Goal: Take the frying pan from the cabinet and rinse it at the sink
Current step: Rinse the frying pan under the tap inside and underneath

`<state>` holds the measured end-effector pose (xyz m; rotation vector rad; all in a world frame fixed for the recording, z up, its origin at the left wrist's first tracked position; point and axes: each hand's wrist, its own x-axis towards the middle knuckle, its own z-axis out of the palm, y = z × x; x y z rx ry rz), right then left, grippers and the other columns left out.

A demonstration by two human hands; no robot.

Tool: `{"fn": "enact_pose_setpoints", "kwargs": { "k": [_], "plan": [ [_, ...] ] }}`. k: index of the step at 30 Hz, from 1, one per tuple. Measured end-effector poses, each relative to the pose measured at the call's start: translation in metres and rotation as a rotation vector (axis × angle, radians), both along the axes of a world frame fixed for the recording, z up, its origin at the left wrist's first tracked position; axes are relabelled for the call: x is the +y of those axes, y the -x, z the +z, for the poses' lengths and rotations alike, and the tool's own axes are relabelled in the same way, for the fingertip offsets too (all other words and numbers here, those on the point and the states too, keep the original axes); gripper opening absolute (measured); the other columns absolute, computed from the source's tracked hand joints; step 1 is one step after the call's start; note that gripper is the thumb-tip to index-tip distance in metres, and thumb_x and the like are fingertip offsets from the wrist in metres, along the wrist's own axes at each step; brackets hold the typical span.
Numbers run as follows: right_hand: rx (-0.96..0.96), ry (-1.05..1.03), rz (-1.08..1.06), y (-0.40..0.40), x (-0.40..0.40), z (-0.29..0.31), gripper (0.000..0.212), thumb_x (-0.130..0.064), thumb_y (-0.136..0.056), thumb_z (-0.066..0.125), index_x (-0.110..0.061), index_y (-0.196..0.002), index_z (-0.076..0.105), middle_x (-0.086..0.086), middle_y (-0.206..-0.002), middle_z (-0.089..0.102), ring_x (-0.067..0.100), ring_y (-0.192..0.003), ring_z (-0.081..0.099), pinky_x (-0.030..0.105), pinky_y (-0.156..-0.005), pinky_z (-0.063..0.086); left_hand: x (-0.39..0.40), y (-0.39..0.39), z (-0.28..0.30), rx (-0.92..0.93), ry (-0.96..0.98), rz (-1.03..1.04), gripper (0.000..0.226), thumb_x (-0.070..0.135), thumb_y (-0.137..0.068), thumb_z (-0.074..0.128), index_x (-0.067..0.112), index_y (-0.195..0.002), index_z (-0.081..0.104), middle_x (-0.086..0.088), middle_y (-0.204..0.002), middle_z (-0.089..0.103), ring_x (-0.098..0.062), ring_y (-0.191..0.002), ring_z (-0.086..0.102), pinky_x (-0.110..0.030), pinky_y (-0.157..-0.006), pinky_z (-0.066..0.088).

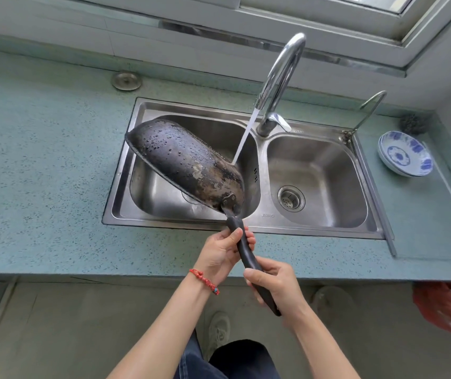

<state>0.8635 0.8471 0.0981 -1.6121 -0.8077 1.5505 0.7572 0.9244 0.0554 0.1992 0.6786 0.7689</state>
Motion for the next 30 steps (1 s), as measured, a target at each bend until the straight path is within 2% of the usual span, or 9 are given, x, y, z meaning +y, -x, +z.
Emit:
{"fn": "enact_pose_setpoints", "kwargs": {
  "k": [2,7,12,14,17,19,22,26,30],
  "plan": [
    [-0.026,0.006,0.02,0.0,0.001,0.002,0.003,-0.017,-0.063,0.069,-0.016,-0.065,0.066,0.003,-0.052,0.054,0.013,-0.034,0.043,0.017,-0.036,0.035,-0.001,0.0,0.001,0.032,-0.007,0.005,0.012,0.003,-0.089,0.045,-0.005,-0.089,0.054,-0.006,-0.061,0.065,-0.014,-0.057,0.064,-0.022,-0.06,0.055],
    [-0.207,0.02,0.089,-0.01,0.006,0.011,0.026,-0.013,-0.077,0.069,-0.012,-0.102,0.066,0.014,-0.077,0.067,0.014,-0.047,0.06,0.023,-0.051,0.048,0.004,-0.006,0.005,0.229,-0.067,0.009,0.013,0.004,-0.085,0.054,-0.001,-0.073,0.058,-0.004,-0.057,0.064,-0.014,-0.052,0.062,-0.022,-0.055,0.054],
    [-0.655,-0.119,0.187,-0.005,0.007,0.008,0.016,-0.02,-0.088,0.053,-0.032,-0.078,0.058,0.016,-0.071,0.067,0.014,-0.049,0.055,0.034,-0.057,0.047,0.009,-0.017,0.012,0.407,-0.092,0.077,0.014,0.001,-0.08,0.061,0.0,-0.066,0.059,-0.001,-0.049,0.063,-0.01,-0.046,0.061,-0.02,-0.051,0.054],
    [-0.722,-0.169,0.2,-0.001,0.006,0.005,0.013,-0.028,-0.086,0.047,-0.035,-0.076,0.053,0.013,-0.068,0.065,0.02,-0.056,0.052,0.034,-0.059,0.042,0.009,-0.018,0.013,0.44,-0.087,0.1,0.013,0.001,-0.079,0.062,0.0,-0.066,0.06,-0.002,-0.049,0.063,-0.009,-0.046,0.061,-0.019,-0.05,0.053],
    [-0.661,-0.174,0.172,0.002,0.005,0.002,0.019,-0.029,-0.084,0.047,-0.041,-0.07,0.051,-0.003,-0.055,0.059,0.012,-0.052,0.045,0.025,-0.051,0.033,0.009,-0.016,0.012,0.475,-0.087,0.106,0.012,0.002,-0.078,0.064,0.001,-0.067,0.061,-0.001,-0.05,0.063,-0.01,-0.049,0.062,-0.019,-0.051,0.053],
    [-0.569,-0.149,0.108,0.002,0.007,0.001,0.017,-0.03,-0.083,0.048,-0.031,-0.071,0.06,-0.009,-0.052,0.056,0.008,-0.047,0.042,0.025,-0.052,0.034,0.009,-0.016,0.012,0.464,-0.09,0.111,0.012,0.004,-0.079,0.064,0.001,-0.068,0.061,0.0,-0.05,0.064,-0.012,-0.052,0.061,-0.019,-0.051,0.052],
    [-0.448,-0.141,0.041,0.002,0.013,0.006,0.028,-0.033,-0.081,0.049,-0.011,-0.077,0.065,0.007,-0.059,0.054,0.016,-0.048,0.041,0.032,-0.052,0.034,0.011,-0.015,0.016,0.409,-0.09,0.135,0.011,0.005,-0.08,0.063,0.001,-0.07,0.06,0.0,-0.05,0.064,-0.01,-0.051,0.063,-0.019,-0.051,0.052],
    [-0.378,-0.136,0.028,0.002,0.019,0.016,0.031,-0.012,-0.092,0.049,-0.016,-0.064,0.061,-0.011,-0.041,0.048,0.008,-0.038,0.037,0.018,-0.043,0.031,0.015,-0.014,0.015,0.233,0.013,0.16,0.011,0.009,-0.083,0.058,0.003,-0.074,0.058,-0.001,-0.053,0.065,-0.01,-0.052,0.063,-0.019,-0.051,0.052],
    [-0.276,-0.115,0.022,0.004,0.024,0.023,0.031,-0.006,-0.094,0.044,-0.006,-0.068,0.062,-0.011,-0.044,0.05,0.008,-0.039,0.04,0.013,-0.039,0.03,0.017,-0.01,0.012,0.005,0.103,0.139,0.017,0.016,-0.089,0.049,0.003,-0.083,0.058,-0.001,-0.061,0.068,-0.008,-0.057,0.065,-0.018,-0.057,0.055]
  ]
}}
